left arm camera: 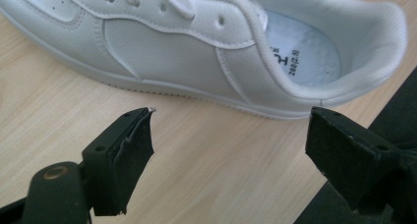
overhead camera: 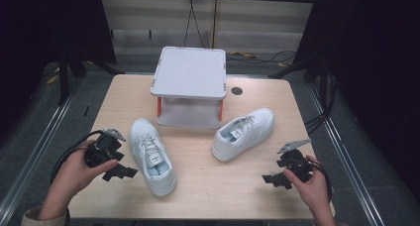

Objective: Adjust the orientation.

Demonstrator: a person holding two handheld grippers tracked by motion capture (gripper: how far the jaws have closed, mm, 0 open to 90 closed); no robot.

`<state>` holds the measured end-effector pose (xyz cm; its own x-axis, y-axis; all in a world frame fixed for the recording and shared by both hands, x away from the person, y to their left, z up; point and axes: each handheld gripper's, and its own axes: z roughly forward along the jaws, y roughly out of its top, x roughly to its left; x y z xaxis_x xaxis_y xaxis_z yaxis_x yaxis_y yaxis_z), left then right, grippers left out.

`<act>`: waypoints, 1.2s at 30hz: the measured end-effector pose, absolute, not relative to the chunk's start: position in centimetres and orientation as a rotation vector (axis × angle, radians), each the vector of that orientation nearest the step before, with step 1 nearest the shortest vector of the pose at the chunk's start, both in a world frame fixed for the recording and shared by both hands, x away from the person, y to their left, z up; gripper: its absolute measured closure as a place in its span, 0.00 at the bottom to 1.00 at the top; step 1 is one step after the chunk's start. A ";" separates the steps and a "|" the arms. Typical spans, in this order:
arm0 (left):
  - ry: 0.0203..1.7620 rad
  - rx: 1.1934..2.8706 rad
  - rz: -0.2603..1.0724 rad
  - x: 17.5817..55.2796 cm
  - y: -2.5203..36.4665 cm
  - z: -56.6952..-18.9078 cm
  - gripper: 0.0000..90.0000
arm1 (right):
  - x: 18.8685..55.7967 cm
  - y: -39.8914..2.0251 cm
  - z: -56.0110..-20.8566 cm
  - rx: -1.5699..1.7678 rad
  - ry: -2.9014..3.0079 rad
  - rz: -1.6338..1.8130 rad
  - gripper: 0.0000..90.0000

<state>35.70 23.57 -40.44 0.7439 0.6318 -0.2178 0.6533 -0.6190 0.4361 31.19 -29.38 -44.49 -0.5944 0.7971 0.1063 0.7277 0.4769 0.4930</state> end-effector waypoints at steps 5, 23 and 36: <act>0.974 2.440 -0.054 35.7 23.6 -40.2 0.20 | 31.3 -29.2 -44.5 1.324 2.588 0.748 0.17; 0.900 2.442 -0.077 35.9 21.5 -38.7 0.19 | 32.8 -29.3 -41.7 1.302 2.535 0.853 0.17; 0.709 2.523 -0.155 35.4 16.8 -38.4 0.19 | 38.6 -26.2 -37.2 1.244 2.562 0.852 0.23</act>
<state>35.43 16.84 -38.42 0.8572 0.4560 -0.2392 0.5142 -0.7336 0.4444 38.63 -26.17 -37.16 -0.6384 0.7640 0.0934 0.6679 0.4895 0.5607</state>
